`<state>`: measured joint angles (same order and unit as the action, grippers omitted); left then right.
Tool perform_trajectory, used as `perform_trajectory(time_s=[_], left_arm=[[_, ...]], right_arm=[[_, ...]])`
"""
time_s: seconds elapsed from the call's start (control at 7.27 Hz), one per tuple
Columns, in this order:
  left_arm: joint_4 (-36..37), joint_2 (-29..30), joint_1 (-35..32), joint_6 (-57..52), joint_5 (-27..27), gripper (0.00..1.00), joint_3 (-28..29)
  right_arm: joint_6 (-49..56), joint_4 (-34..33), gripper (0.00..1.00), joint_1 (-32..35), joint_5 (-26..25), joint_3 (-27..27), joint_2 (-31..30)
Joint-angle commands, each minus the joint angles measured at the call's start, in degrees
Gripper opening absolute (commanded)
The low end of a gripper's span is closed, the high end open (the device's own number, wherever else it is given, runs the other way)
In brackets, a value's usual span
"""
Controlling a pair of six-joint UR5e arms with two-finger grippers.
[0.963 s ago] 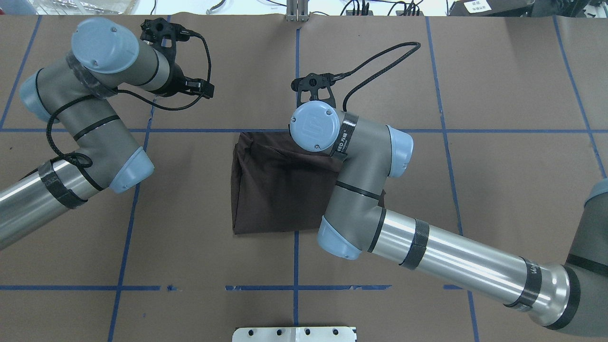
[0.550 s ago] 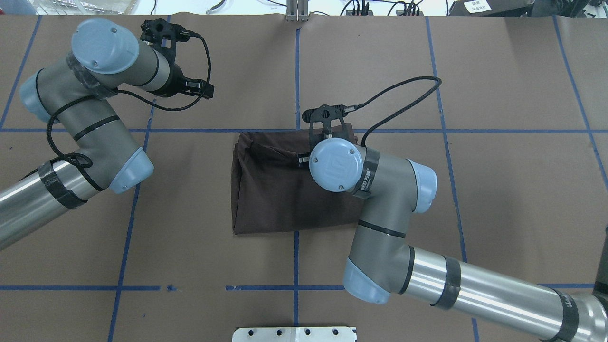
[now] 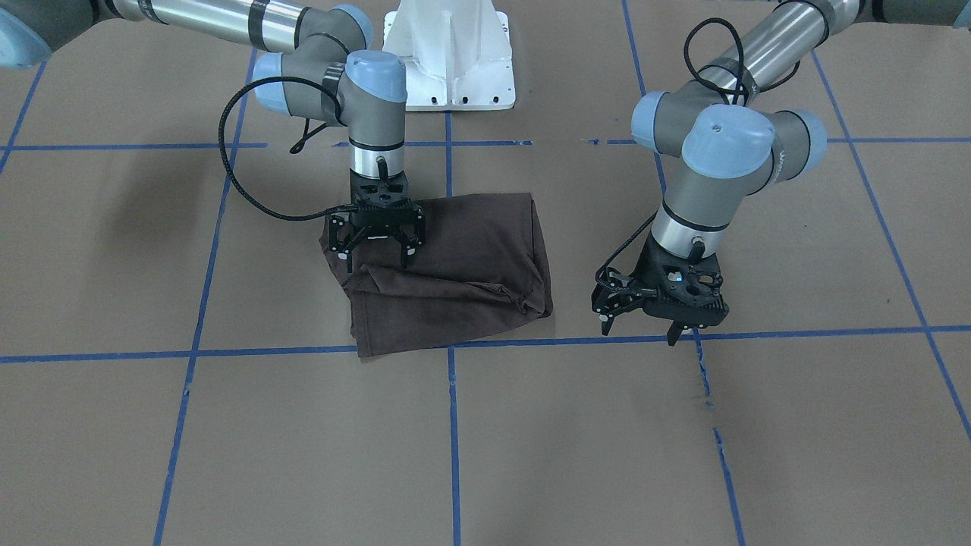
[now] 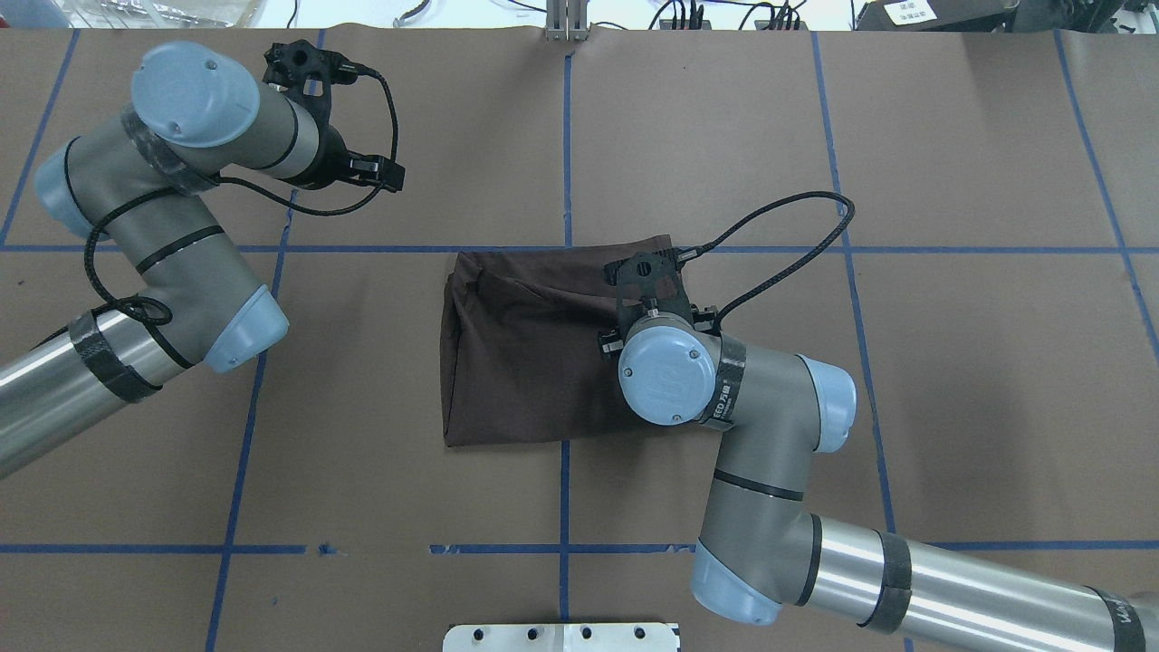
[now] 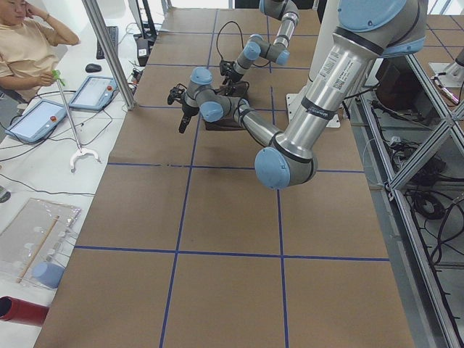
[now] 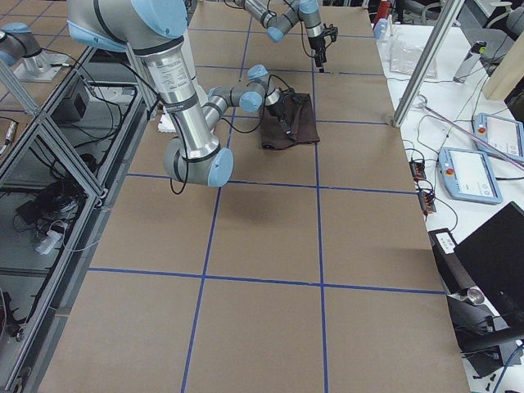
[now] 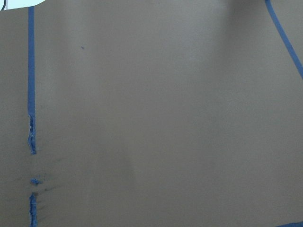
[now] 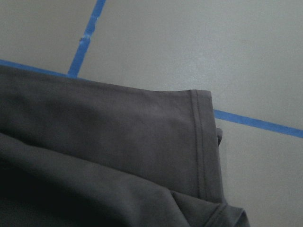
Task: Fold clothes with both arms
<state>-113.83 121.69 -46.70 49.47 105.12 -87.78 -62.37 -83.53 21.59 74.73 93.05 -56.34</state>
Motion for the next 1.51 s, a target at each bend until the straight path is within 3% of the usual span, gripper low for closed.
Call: perform_trajectory(time_s=[0.0, 0.14, 0.28, 0.83, 0.96, 1.24, 1.38], left_arm=[[-0.2, -0.2, 0.0, 0.0, 0.0, 1.00, 0.0], [-0.2, -0.3, 0.0, 0.0, 0.0, 1.00, 0.0], [-0.2, -0.3, 0.0, 0.0, 0.0, 1.00, 0.0], [-0.2, -0.3, 0.1, 1.4, 0.0, 1.00, -0.1], [-0.2, -0.2, 0.2, 1.5, 0.0, 1.00, -0.1], [-0.2, -0.2, 0.2, 1.5, 0.0, 1.00, 0.0], [-0.2, -0.2, 0.2, 1.6, 0.0, 1.00, 0.0]], right_arm=[[0.4, 0.0, 0.39, -0.1, -0.3, 0.1, -0.4], [0.2, 0.0, 0.08, -0.1, -0.3, 0.2, -0.4], [-0.1, 0.0, 0.00, -0.1, -0.3, 0.1, 0.0], [0.1, 0.2, 0.00, 4.3, -0.2, -0.6, 0.4], [0.3, 0.2, 0.00, 6.0, -0.2, -2.2, 1.8], [-0.3, 0.6, 0.00, 7.0, -0.2, -11.0, 7.7], [0.4, 0.6, 0.62, 7.4, -0.1, -11.1, 7.7]])
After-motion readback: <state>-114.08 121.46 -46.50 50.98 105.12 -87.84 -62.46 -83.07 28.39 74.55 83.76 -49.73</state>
